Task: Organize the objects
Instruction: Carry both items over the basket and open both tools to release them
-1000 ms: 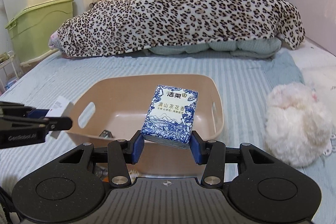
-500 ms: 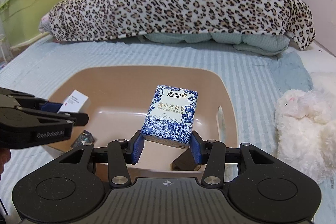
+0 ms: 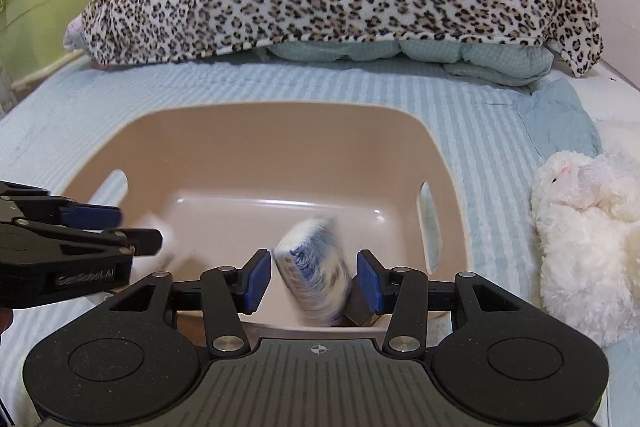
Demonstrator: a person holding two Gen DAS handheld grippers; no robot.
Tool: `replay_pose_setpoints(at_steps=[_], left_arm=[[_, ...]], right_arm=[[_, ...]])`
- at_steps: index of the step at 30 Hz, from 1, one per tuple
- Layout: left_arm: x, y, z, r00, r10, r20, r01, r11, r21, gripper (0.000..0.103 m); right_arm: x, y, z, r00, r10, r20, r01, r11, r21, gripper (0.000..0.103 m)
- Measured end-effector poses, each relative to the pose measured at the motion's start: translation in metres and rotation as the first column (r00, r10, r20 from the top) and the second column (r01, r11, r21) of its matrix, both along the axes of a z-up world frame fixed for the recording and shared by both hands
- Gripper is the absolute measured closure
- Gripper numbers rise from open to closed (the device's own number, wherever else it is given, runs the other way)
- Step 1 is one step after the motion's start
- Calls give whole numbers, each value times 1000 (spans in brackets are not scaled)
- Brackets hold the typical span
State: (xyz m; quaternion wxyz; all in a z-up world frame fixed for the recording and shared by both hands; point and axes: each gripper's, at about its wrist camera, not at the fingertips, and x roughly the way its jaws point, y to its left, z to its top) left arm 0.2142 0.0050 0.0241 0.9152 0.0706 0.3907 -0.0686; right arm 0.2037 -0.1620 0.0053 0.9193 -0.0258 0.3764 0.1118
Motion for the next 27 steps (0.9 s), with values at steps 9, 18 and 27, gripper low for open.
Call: replay_pose_setpoints(at_steps=[9, 18, 27], left_arm=[[-34, 11, 16, 1000, -3, 9, 3, 999, 32, 27], [-70, 28, 21, 1000, 13, 18, -14, 999, 45, 25], [-92, 36, 3, 999, -20, -45, 23, 997, 75, 25]], right_arm=[[-39, -5, 20, 999, 18, 45, -17, 1000, -26, 23], [-79, -4, 19, 998, 52, 29, -50, 997, -57, 22], [-100, -2, 1, 997, 74, -16, -74, 996, -58, 17]])
